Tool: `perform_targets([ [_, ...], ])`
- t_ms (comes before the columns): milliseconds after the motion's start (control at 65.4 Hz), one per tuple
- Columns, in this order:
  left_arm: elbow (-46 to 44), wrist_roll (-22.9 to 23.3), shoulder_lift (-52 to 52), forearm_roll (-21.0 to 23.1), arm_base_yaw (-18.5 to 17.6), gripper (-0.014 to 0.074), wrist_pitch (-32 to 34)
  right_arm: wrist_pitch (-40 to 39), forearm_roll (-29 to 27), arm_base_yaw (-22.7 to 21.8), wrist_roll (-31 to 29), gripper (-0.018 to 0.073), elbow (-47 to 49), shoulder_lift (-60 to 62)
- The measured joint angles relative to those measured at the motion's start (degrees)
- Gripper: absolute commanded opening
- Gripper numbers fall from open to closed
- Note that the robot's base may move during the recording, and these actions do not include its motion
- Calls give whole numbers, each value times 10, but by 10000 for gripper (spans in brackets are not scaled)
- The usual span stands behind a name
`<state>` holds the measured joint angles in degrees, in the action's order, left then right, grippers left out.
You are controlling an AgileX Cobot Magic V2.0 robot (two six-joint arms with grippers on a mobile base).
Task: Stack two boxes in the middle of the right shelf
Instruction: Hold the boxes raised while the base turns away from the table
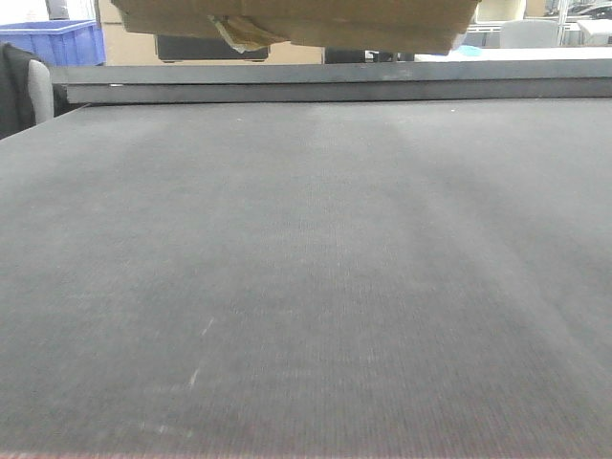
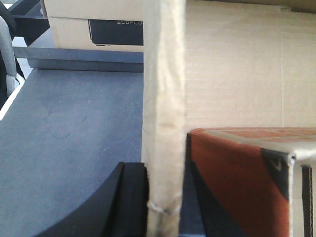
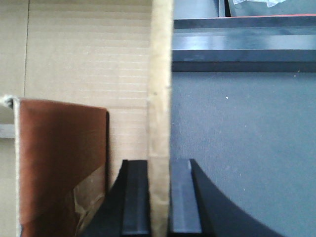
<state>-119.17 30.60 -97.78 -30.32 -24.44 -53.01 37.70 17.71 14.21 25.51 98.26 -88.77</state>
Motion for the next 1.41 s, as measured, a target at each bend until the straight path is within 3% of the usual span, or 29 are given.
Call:
perform_targets([
  [1406, 0, 0, 0, -1, 1, -111, 0, -4, 0, 0, 0, -162, 0, 0],
])
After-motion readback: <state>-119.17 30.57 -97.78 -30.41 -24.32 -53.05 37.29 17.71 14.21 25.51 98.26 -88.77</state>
